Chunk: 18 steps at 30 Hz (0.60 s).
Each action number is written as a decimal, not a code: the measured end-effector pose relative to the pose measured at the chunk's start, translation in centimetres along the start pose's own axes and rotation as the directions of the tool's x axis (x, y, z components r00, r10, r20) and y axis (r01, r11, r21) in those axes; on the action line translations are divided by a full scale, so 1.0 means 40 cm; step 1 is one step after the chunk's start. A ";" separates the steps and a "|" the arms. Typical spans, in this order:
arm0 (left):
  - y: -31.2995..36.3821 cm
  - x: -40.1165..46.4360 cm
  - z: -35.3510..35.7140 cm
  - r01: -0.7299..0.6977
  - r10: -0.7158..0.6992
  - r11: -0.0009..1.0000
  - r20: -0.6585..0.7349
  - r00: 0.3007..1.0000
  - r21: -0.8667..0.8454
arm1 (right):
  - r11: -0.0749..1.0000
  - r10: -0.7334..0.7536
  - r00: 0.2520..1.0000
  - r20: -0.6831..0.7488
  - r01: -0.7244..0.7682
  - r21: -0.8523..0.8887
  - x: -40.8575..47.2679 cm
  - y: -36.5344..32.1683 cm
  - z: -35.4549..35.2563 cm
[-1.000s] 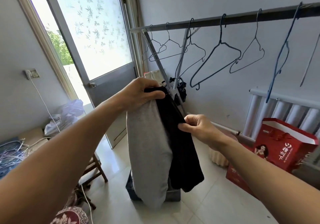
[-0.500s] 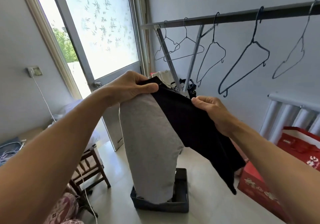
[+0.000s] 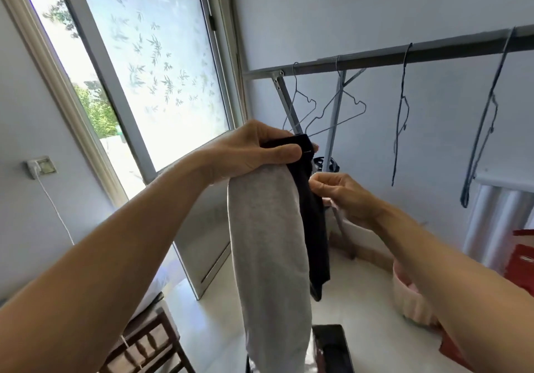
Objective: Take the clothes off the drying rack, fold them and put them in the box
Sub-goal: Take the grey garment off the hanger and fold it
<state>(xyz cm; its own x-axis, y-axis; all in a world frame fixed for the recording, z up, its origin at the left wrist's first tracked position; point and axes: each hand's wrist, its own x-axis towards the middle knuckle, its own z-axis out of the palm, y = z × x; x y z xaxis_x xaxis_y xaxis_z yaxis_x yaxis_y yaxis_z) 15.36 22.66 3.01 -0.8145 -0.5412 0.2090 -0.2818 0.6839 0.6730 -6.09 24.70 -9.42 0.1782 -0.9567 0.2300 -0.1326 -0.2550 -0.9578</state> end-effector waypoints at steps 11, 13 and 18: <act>-0.084 0.028 -0.055 0.117 -0.134 0.988 -0.176 0.975 -0.103 | 0.993 0.064 0.998 -0.019 -0.066 -0.096 0.119 -0.022 0.097; -0.100 0.025 -0.053 0.149 -0.190 0.974 -0.257 0.947 -0.172 | 1.000 0.018 0.990 -0.138 -0.015 0.022 0.107 -0.047 0.111; -0.131 0.038 -0.044 0.191 -0.274 0.951 -0.374 0.886 -0.243 | 0.992 -0.094 0.996 0.013 0.095 -0.079 0.070 -0.074 0.125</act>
<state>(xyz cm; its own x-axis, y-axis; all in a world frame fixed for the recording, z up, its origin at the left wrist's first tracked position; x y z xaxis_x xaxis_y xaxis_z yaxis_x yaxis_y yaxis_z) 16.50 17.40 1.06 -0.4550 -0.8498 0.2662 -0.3008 0.4281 0.8522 -0.31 23.50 -6.79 0.2024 -0.9267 0.3166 -0.1919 -0.3546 -0.9151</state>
